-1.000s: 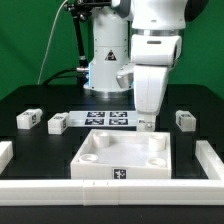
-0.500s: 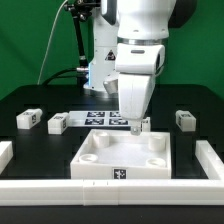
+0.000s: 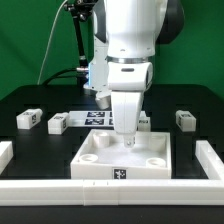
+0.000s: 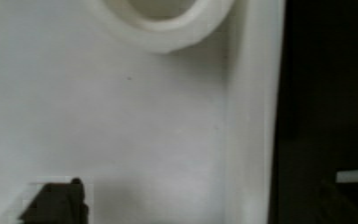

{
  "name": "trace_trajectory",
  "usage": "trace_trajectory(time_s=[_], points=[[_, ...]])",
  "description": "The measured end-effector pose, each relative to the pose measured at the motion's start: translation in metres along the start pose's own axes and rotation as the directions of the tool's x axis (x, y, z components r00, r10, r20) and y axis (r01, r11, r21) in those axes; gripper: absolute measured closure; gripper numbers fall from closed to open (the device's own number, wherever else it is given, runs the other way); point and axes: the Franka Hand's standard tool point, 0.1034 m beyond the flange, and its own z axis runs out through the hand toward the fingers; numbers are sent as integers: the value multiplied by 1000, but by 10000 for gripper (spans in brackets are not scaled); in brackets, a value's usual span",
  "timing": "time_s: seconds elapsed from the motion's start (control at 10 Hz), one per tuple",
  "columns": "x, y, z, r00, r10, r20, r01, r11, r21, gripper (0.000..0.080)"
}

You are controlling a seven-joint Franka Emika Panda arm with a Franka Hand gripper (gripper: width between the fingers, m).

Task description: Assemble one leg

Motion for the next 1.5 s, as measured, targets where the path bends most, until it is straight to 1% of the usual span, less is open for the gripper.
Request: trace_trajectory(time_s=[0.1,0.3,0.4,0.5,0.6,0.8,0.9,1.0,1.5], points=[[-1,-1,4,1000,2,-2,-2,1000,3,150],[-1,-1,6,1000,8,-2,-8,1000,5,150],[0,0,4,1000,16,-3,-16,1000,2,177],[1,2,1,999,34,-3,-34,999,-2,330],[1,2,2,999,35,-3,-35,999,-2,330],[1,2,2,999,35,-3,-35,999,-1,622],[1,2,2,999,35,-3,-35,999,-1,622],[1,2,2,999,35,-3,-35,999,-2,742],[1,2,2,999,36,-3,-36,999,-2,742]])
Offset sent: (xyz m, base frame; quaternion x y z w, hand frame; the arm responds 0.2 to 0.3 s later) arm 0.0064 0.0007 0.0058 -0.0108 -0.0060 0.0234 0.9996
